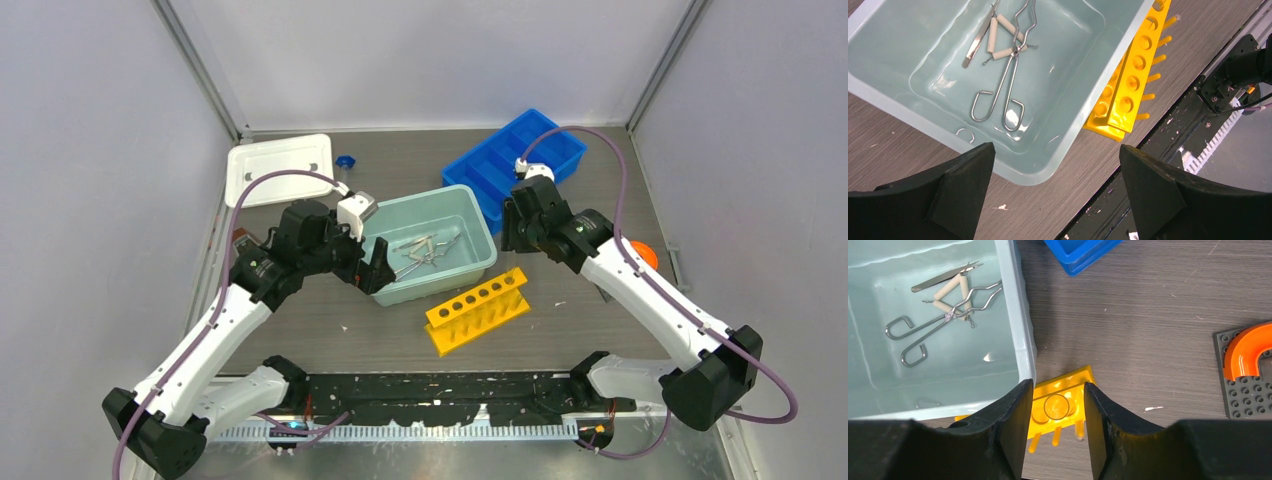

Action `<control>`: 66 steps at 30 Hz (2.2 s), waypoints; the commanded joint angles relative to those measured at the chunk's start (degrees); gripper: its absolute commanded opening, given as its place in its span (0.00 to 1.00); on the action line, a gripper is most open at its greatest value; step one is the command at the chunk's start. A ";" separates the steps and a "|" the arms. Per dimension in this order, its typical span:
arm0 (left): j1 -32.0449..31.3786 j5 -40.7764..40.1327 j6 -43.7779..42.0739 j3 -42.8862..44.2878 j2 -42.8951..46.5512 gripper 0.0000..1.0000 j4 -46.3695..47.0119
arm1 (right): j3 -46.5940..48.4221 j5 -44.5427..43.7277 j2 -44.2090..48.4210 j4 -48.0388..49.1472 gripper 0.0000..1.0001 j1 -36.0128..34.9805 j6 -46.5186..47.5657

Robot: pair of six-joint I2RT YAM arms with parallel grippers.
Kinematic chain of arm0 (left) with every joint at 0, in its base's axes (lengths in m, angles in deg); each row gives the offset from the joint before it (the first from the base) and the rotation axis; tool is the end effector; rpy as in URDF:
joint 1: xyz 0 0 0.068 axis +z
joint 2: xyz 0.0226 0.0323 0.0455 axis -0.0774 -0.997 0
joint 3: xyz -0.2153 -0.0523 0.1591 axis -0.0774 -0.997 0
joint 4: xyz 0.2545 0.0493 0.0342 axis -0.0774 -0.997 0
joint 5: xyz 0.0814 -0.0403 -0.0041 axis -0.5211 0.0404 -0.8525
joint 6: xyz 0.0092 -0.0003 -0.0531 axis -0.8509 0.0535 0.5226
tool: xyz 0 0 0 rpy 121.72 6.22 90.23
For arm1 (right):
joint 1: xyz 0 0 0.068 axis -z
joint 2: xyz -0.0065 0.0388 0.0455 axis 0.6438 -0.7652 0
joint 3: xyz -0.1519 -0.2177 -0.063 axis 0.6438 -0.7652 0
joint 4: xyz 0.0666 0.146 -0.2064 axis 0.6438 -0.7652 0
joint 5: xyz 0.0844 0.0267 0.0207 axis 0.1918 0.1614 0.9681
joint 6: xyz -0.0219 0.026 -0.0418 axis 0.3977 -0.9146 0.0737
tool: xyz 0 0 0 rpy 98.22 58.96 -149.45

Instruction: Organize the chemistry lab equipment

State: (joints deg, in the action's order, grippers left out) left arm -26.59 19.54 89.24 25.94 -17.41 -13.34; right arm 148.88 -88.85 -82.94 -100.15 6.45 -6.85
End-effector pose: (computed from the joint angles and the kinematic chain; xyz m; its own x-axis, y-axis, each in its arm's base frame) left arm 0.1617 -0.1106 0.3355 -0.5901 0.2207 -0.7766 0.6438 0.7091 -0.2876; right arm 0.2094 0.1275 0.3272 -0.7265 -0.0185 -0.6870 -0.0975 0.9923 0.0764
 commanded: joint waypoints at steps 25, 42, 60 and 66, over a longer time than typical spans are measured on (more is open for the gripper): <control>-0.18 0.29 -1.09 -0.11 0.27 1.00 1.97 | -2.89 -0.92 1.99 5.29 0.30 0.67 0.44; -0.18 -0.19 -1.09 -0.16 0.15 1.00 2.08 | -15.45 -2.94 12.62 22.62 0.25 0.69 4.57; -0.18 -0.20 -1.03 -0.08 -0.11 1.00 2.06 | -29.18 0.23 22.59 41.03 0.24 0.67 9.55; -0.13 -0.28 -1.01 -0.14 -0.18 1.00 2.05 | -32.01 1.89 24.14 45.55 0.25 0.67 12.02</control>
State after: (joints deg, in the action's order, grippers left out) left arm -26.59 19.48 89.20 25.75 -17.82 -13.28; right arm 117.76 -88.15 -60.14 -61.38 6.85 2.44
